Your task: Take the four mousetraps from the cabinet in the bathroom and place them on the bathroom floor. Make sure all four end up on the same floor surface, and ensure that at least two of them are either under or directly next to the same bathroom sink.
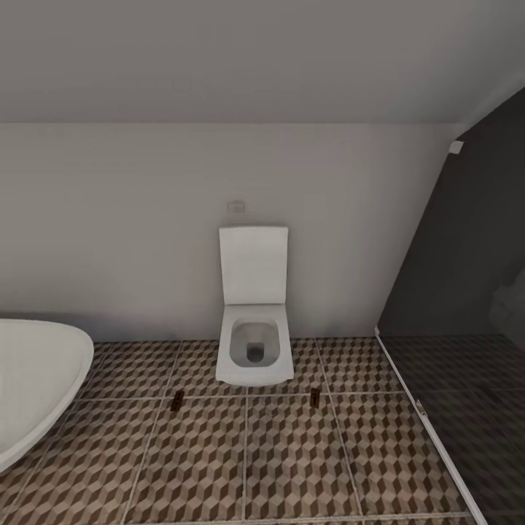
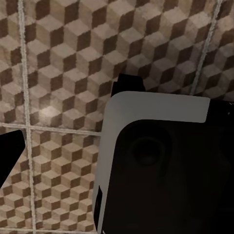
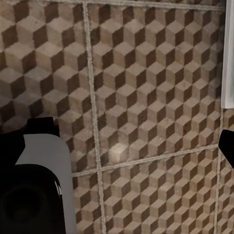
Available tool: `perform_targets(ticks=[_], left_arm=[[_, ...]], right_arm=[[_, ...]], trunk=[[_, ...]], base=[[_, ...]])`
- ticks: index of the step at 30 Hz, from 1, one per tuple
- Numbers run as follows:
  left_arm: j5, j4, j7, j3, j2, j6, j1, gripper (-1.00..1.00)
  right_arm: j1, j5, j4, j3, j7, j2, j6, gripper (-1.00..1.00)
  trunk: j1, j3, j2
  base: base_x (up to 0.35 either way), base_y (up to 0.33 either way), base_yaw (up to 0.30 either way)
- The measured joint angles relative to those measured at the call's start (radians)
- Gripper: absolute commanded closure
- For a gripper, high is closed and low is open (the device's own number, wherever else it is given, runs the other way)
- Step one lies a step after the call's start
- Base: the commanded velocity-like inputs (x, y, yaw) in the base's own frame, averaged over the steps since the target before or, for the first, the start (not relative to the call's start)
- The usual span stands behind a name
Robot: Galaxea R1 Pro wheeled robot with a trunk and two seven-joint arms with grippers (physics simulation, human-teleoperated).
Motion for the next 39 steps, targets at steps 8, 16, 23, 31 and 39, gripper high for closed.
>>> perform_targets(ticks=[8, 16, 23, 31, 39], left_arm=[[0.000, 0.000, 0.000, 0.000, 0.000, 0.000, 0.000, -1.00], [0.000, 0.000, 0.000, 0.000, 0.000, 0.000, 0.000, -1.00], [0.000, 0.000, 0.000, 0.000, 0.001, 0.000, 0.000, -1.00], [0.000, 0.000, 0.000, 0.000, 0.000, 0.000, 0.000, -1.00], [0.000, 0.000, 0.000, 0.000, 0.000, 0.000, 0.000, -1.00]], right_arm=[[0.000, 0.000, 0.000, 0.000, 0.000, 0.000, 0.000, -1.00], [0.000, 0.000, 0.000, 0.000, 0.000, 0.000, 0.000, -1.00], [0.000, 0.000, 0.000, 0.000, 0.000, 0.000, 0.000, -1.00], [0.000, 0.000, 0.000, 0.000, 0.000, 0.000, 0.000, -1.00], [0.000, 0.000, 0.000, 0.000, 0.000, 0.000, 0.000, -1.00]], trunk=[[0.000, 0.000, 0.000], [0.000, 0.000, 0.000], [0.000, 0.000, 0.000], [0.000, 0.000, 0.000], [0.000, 0.000, 0.000]], base=[[0.000, 0.000, 0.000], [0.000, 0.000, 0.000], [0.000, 0.000, 0.000], [0.000, 0.000, 0.000], [0.000, 0.000, 0.000]])
